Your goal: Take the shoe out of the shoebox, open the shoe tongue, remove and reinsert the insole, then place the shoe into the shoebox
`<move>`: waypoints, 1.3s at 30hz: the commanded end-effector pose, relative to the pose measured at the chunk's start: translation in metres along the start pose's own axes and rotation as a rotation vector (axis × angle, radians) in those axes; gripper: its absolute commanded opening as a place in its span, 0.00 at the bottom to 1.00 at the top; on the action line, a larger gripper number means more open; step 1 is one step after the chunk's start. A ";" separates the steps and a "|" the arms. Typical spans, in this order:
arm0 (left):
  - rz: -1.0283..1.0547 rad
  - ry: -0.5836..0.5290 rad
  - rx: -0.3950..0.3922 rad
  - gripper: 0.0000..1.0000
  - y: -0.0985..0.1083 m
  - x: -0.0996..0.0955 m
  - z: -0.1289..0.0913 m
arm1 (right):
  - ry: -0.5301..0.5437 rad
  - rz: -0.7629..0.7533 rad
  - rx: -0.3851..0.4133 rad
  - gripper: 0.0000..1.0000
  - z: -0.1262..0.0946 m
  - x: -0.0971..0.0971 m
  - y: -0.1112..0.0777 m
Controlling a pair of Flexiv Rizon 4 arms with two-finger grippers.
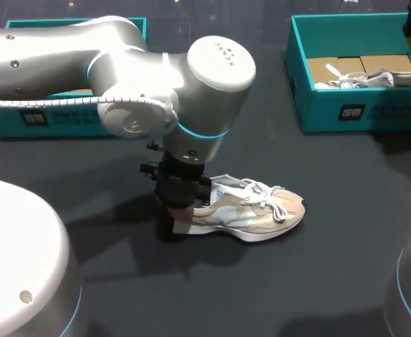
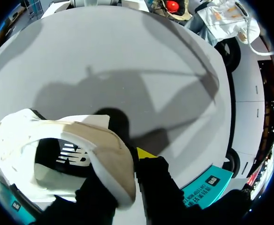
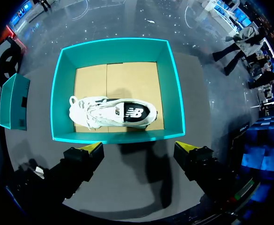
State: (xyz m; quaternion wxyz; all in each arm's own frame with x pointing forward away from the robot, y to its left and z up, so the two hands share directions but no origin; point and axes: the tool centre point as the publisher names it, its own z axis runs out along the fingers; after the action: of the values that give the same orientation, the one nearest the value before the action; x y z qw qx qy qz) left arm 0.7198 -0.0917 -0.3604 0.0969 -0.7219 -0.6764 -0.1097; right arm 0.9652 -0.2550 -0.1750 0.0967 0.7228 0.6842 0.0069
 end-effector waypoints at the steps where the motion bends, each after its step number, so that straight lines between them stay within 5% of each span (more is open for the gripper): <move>1: -0.005 0.008 0.003 0.00 0.002 -0.007 0.005 | 0.000 0.001 -0.001 1.00 -0.001 0.000 -0.001; 38: 0.038 -0.015 -0.010 0.00 0.002 -0.012 0.019 | 0.000 0.001 -0.001 1.00 -0.001 0.000 -0.001; 39: 0.037 -0.016 -0.009 0.09 0.002 -0.013 0.019 | 0.000 0.001 -0.001 1.00 -0.001 0.000 -0.001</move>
State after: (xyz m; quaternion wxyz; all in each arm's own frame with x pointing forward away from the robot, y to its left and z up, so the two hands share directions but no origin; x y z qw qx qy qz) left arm 0.7220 -0.0982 -0.3781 0.0905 -0.7351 -0.6634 -0.1061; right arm 0.9652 -0.2550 -0.1750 0.0967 0.7228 0.6842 0.0069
